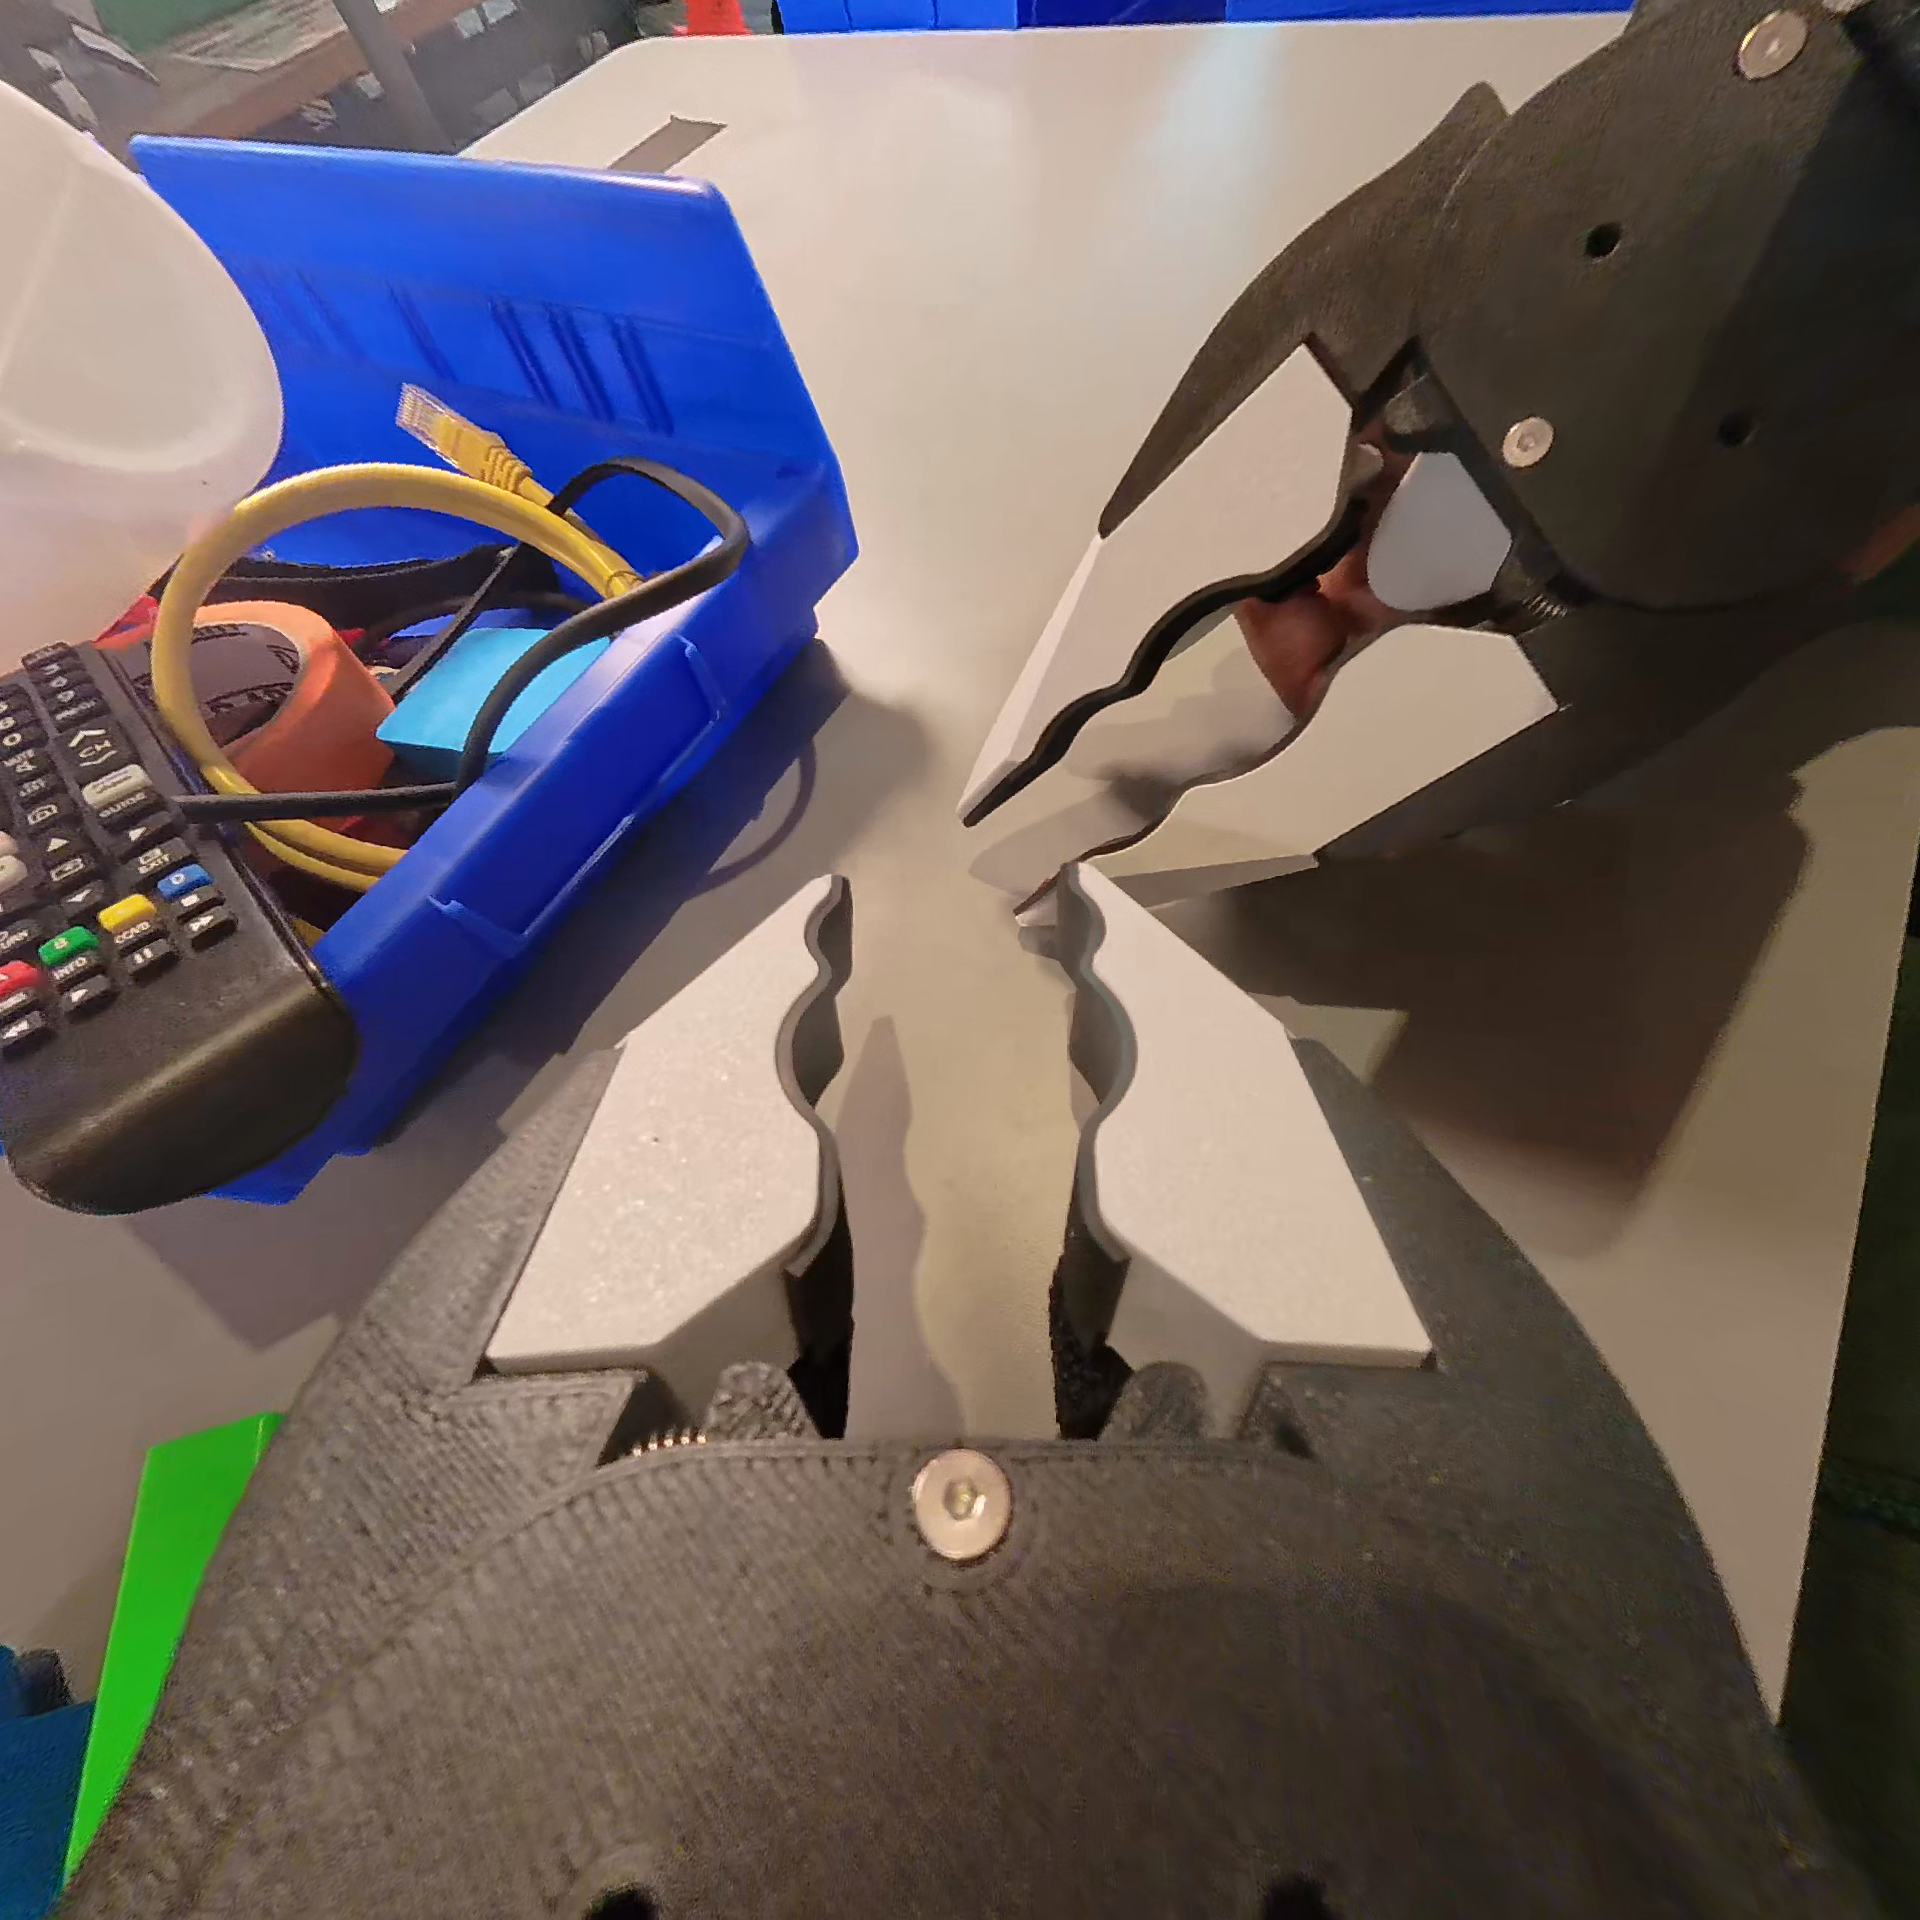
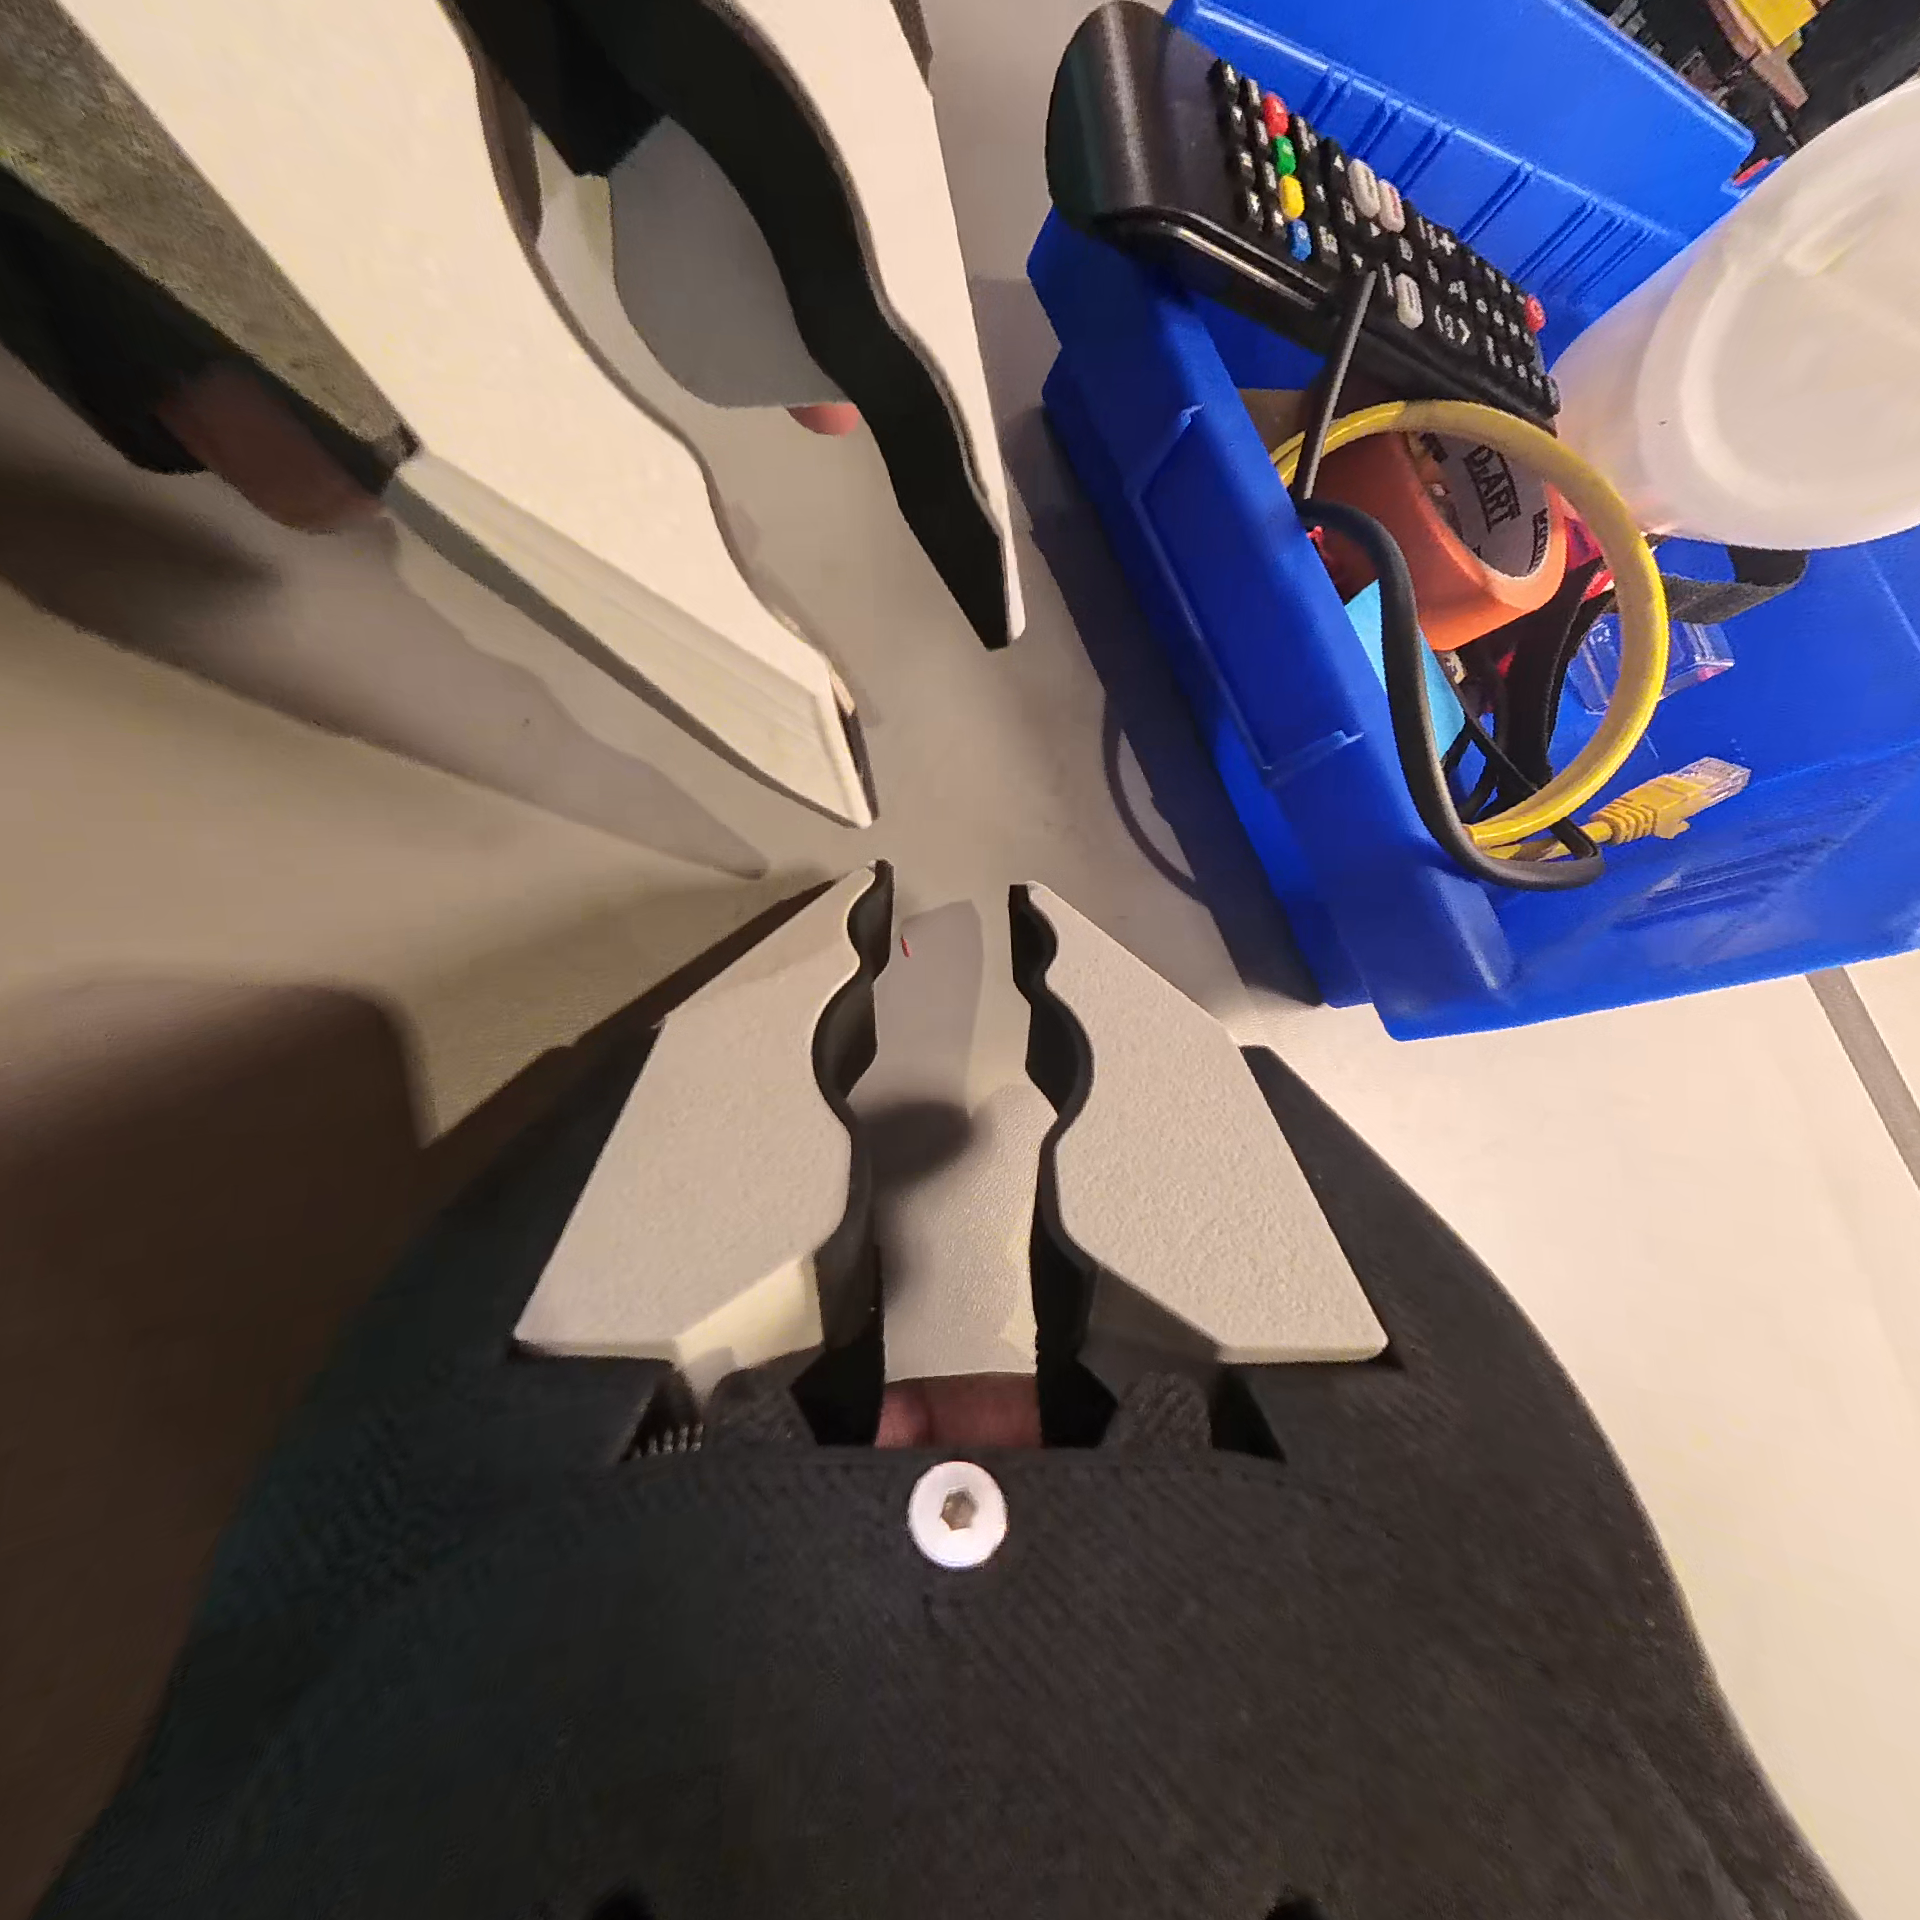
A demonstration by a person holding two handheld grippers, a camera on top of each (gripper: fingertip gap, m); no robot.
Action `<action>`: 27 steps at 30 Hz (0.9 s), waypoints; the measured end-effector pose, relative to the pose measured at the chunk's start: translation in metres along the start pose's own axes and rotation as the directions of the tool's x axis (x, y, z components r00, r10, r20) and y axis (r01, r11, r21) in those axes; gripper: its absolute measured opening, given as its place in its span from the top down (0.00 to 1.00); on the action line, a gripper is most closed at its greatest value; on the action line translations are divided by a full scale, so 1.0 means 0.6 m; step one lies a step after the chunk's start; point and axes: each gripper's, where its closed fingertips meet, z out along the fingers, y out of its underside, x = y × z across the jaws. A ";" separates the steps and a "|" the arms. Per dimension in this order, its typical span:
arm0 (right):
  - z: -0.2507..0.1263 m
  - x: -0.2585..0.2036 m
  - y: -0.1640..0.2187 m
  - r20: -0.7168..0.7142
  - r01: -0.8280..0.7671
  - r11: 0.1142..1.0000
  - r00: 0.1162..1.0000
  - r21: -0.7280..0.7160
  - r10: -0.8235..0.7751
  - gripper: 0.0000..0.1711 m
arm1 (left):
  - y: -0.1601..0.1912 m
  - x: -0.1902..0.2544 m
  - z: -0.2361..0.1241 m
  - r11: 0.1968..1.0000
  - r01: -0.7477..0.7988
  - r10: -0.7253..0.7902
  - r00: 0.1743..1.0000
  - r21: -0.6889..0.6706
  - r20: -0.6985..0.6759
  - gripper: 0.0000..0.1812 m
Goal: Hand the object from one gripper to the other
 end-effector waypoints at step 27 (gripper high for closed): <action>0.004 -0.001 -0.002 -0.008 0.025 1.000 1.000 0.005 -0.025 0.87 | 0.011 0.007 0.009 0.997 -0.051 0.051 0.999 -0.050 0.005 0.78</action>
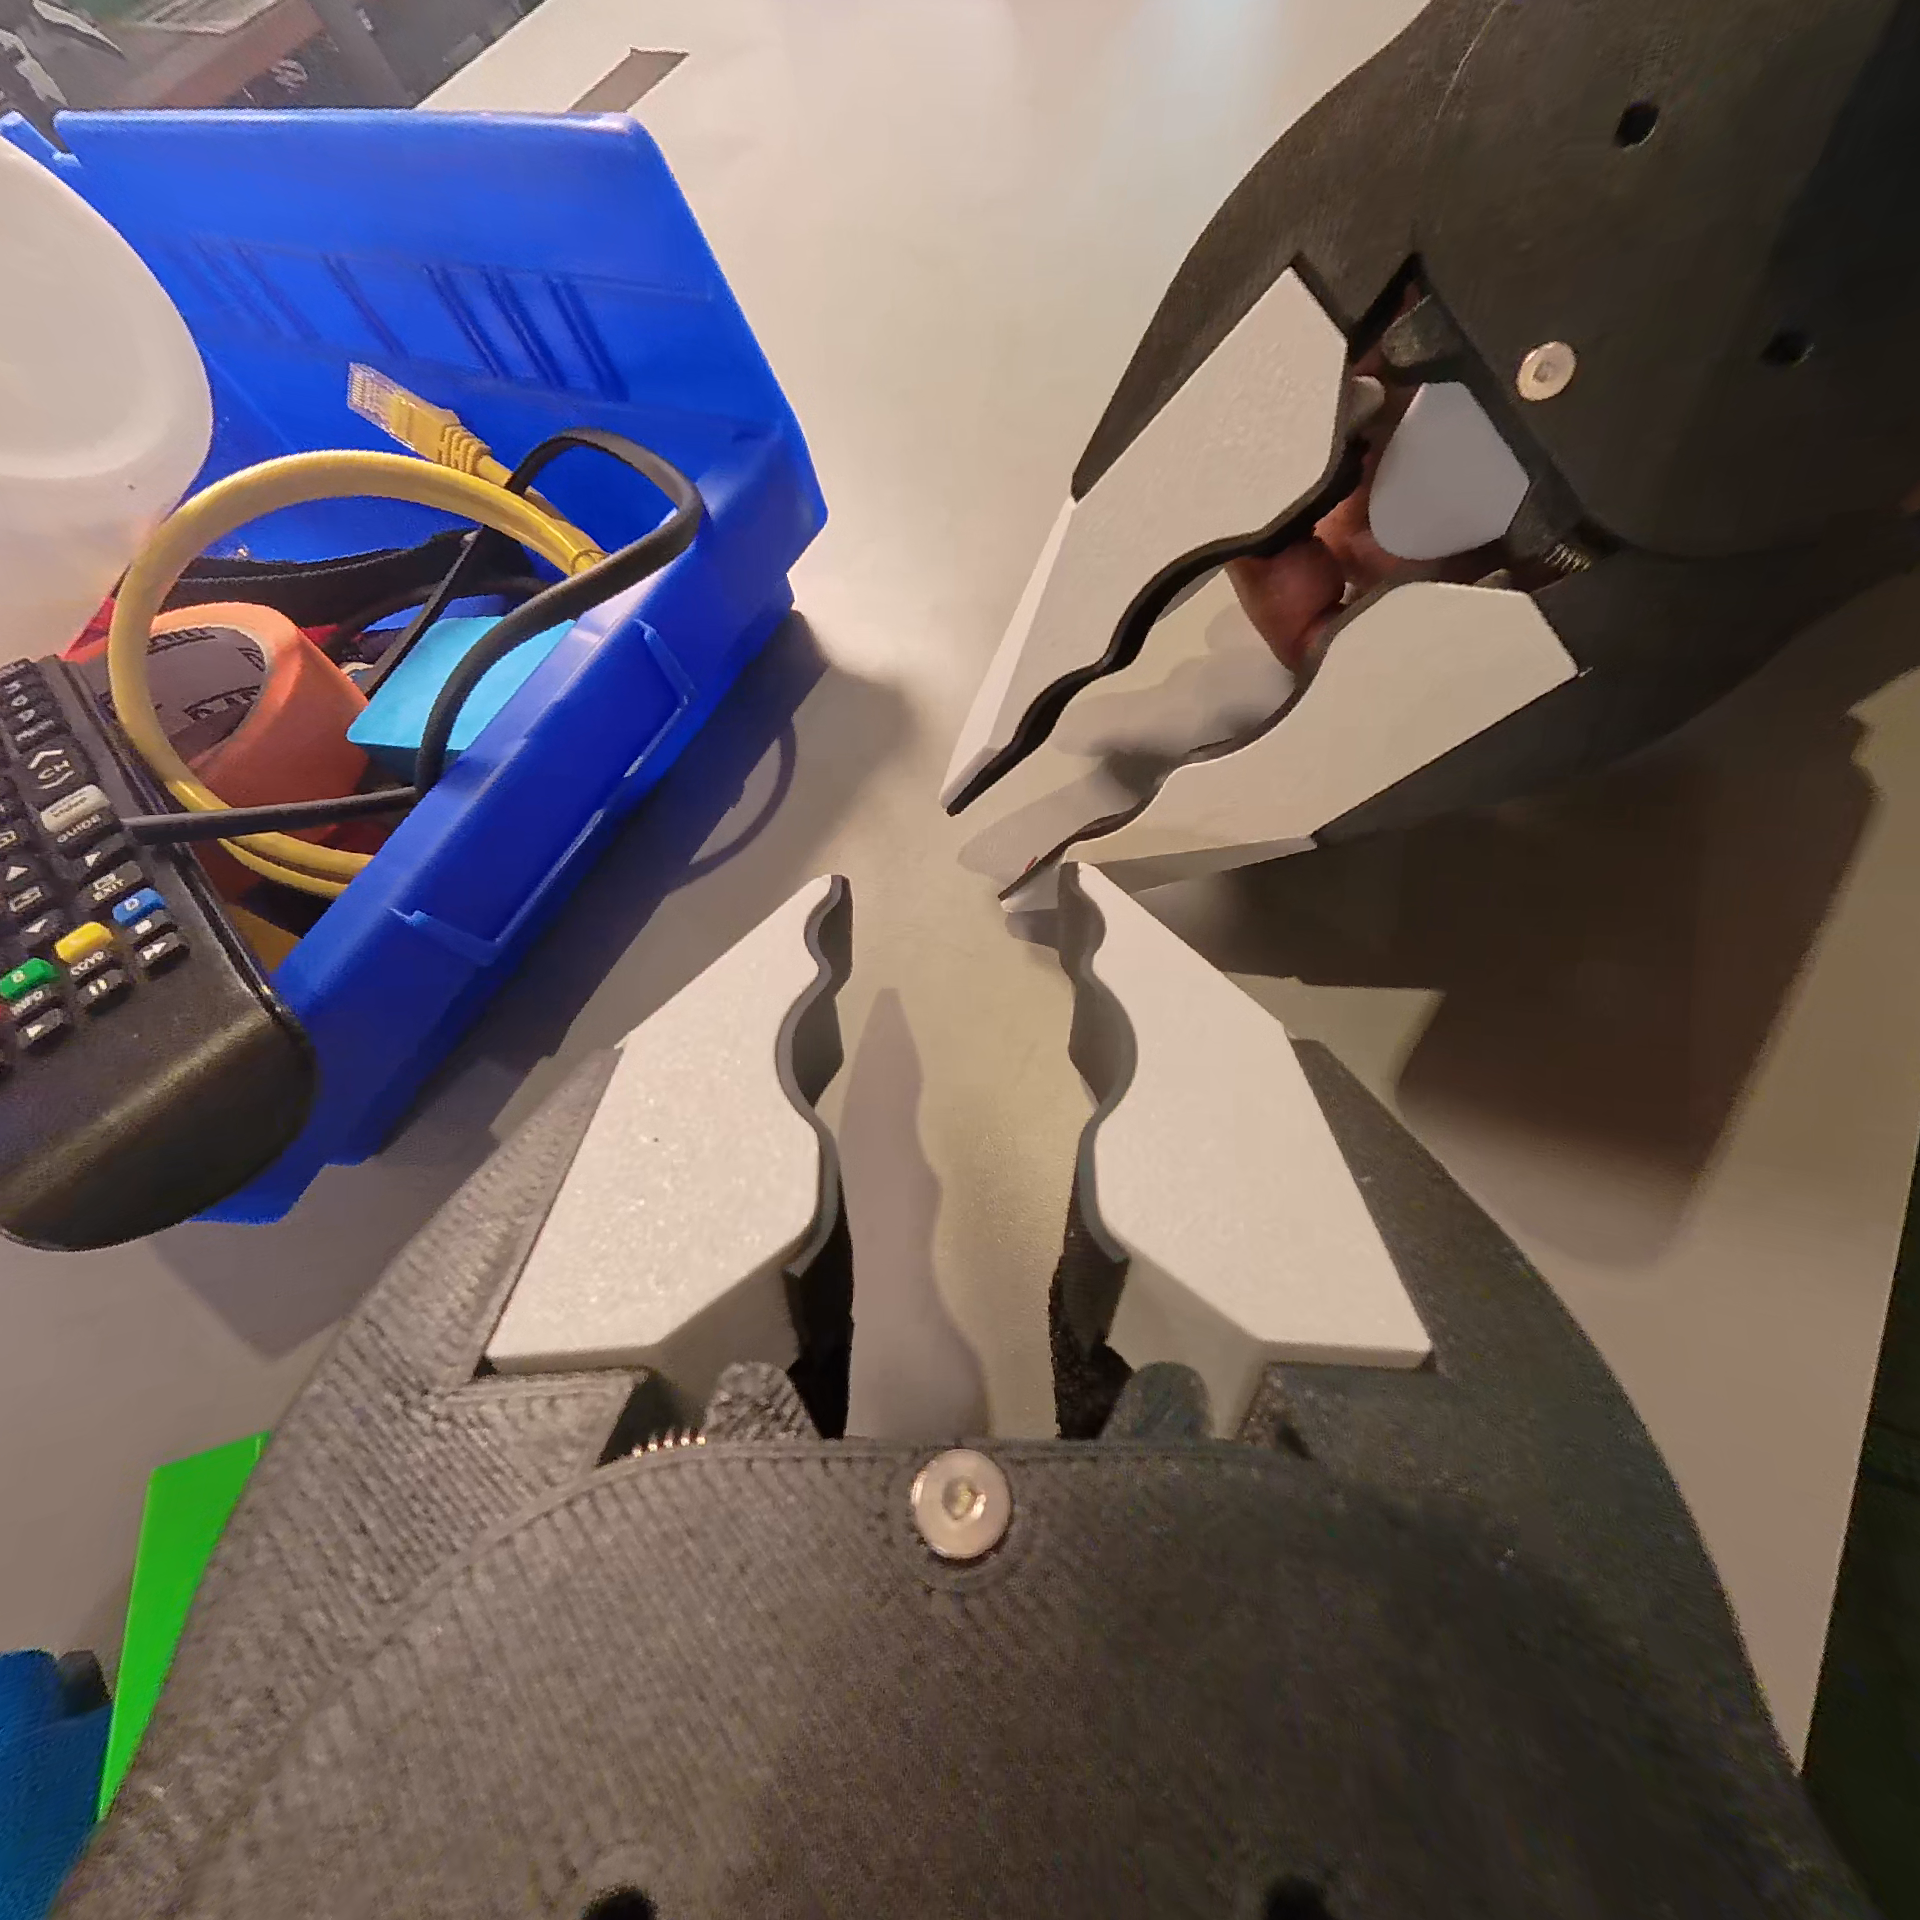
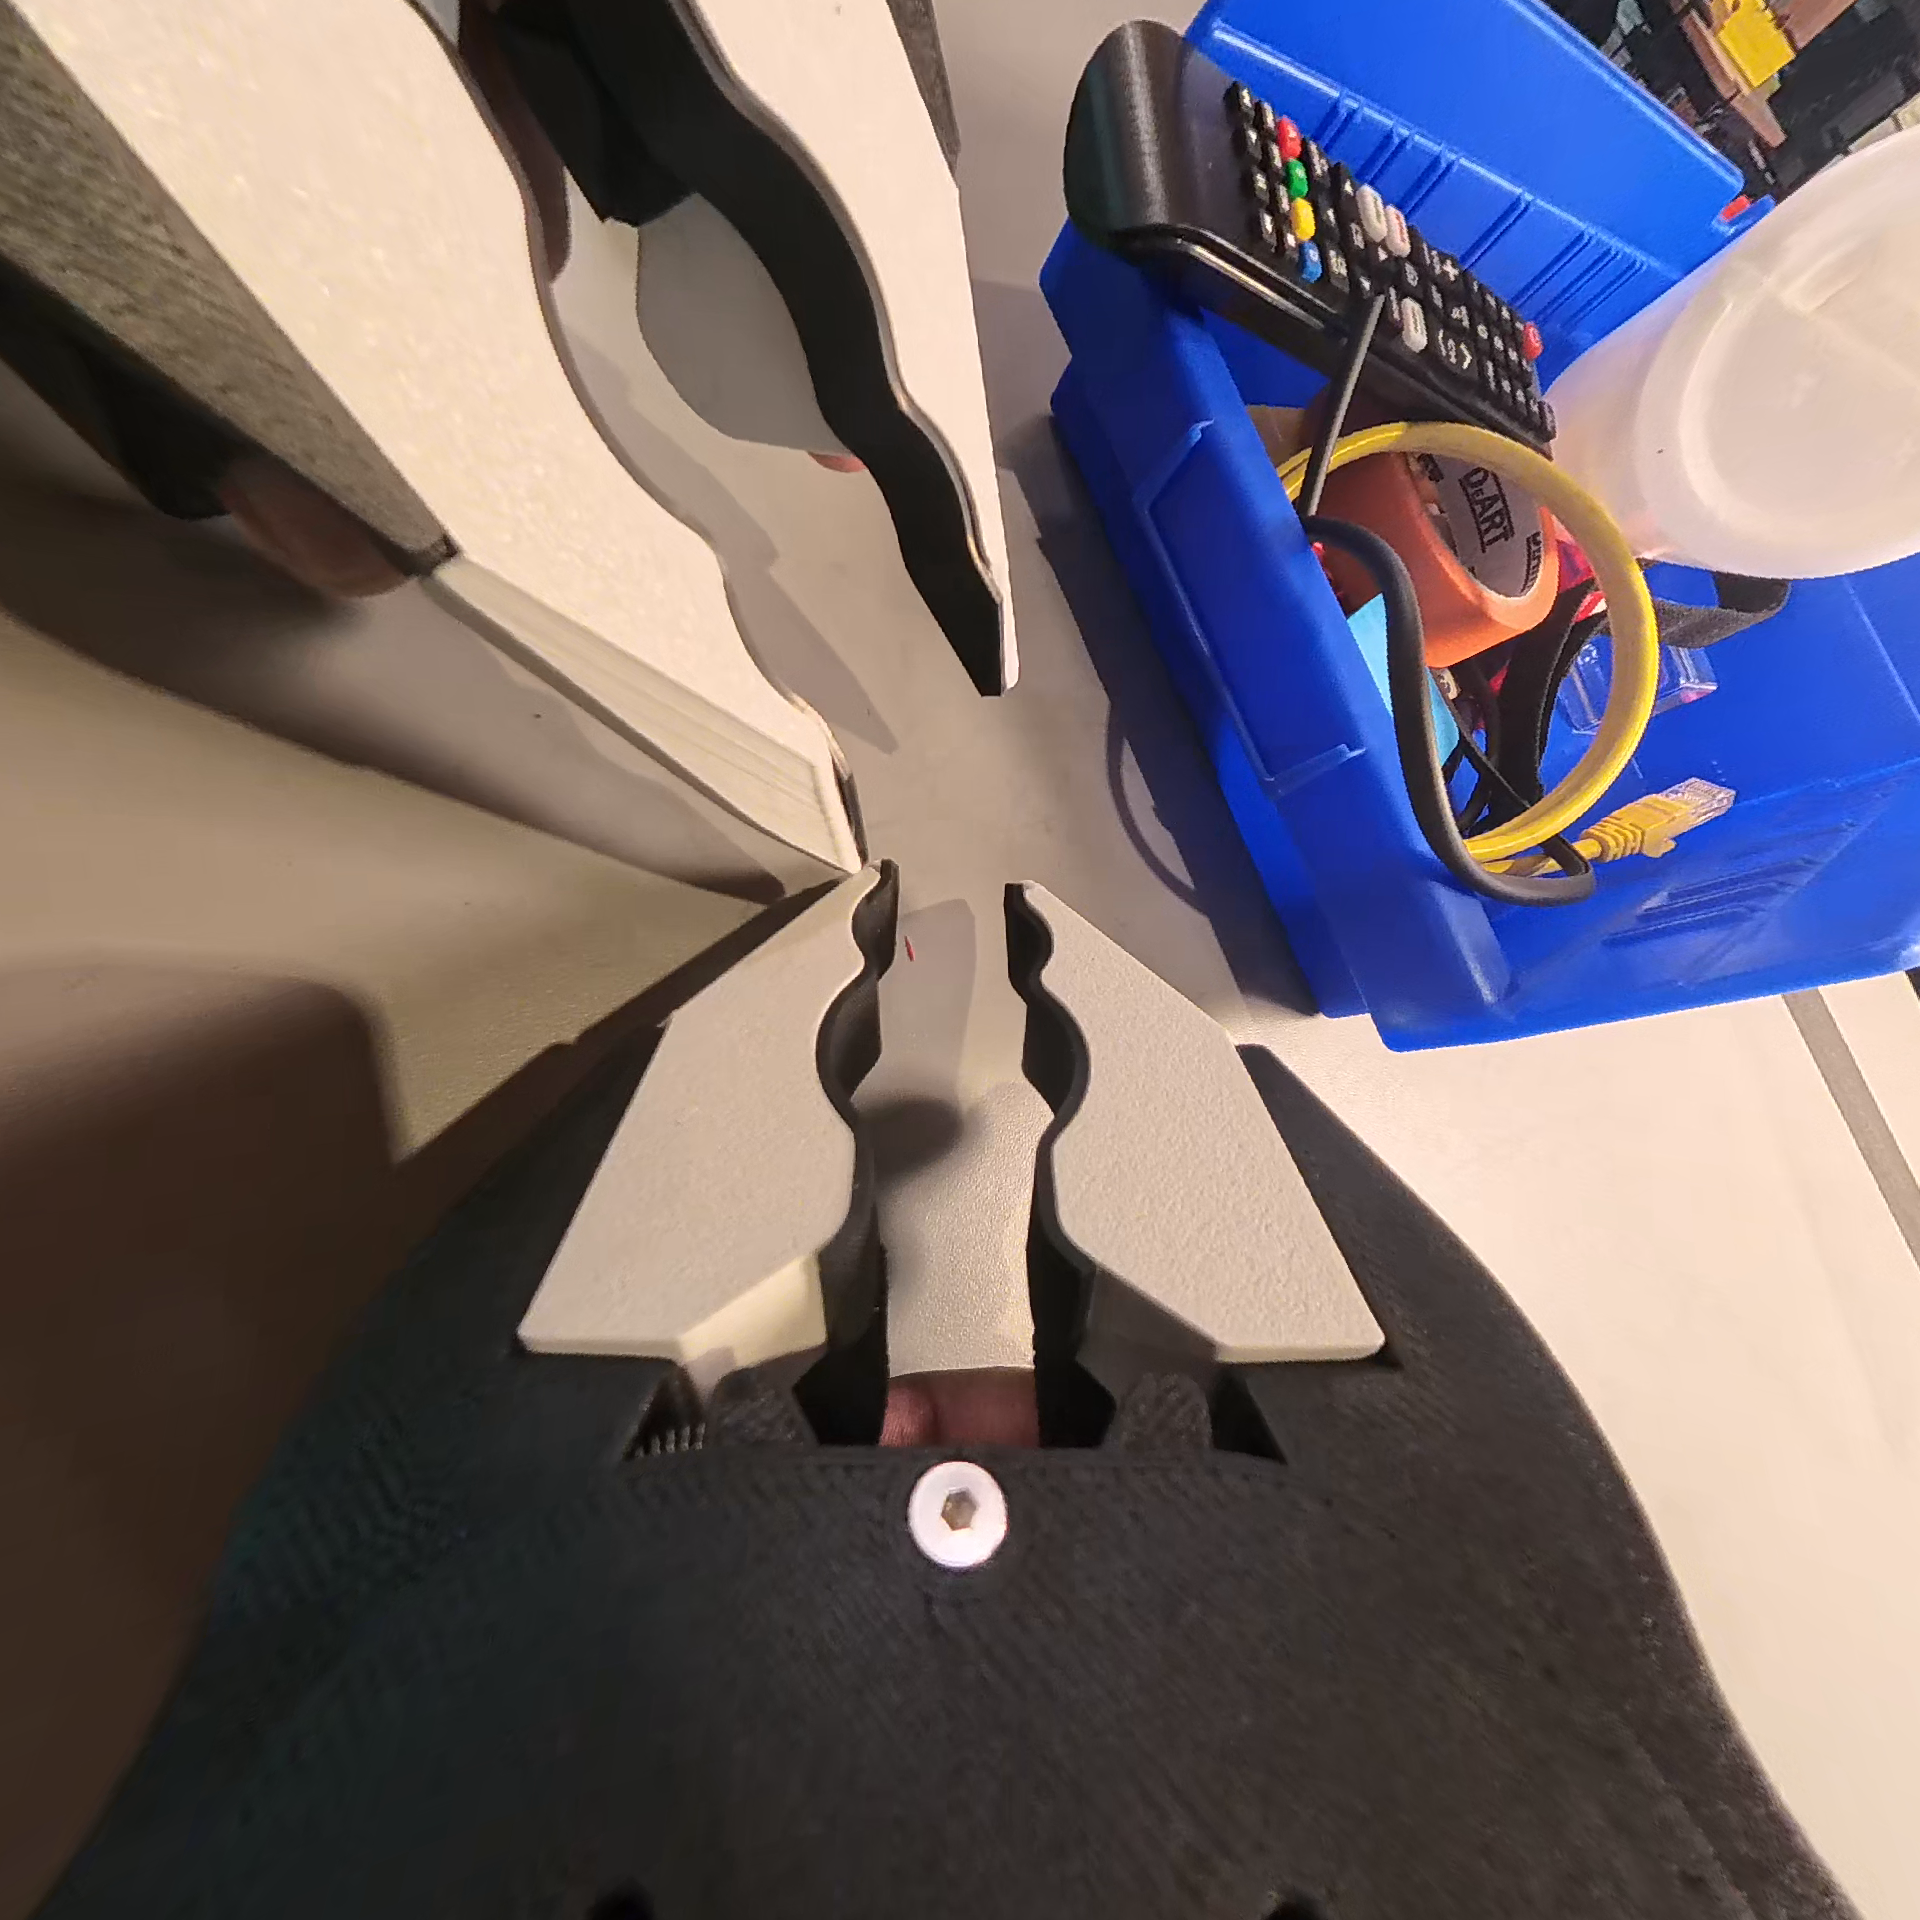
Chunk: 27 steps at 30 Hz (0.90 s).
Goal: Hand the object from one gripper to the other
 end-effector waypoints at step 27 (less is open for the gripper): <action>-0.061 0.113 -0.035 -0.199 -0.128 0.966 0.964 0.225 0.174 0.86 | -0.049 -0.107 -0.081 0.902 0.198 -0.294 0.932 0.384 0.212 0.78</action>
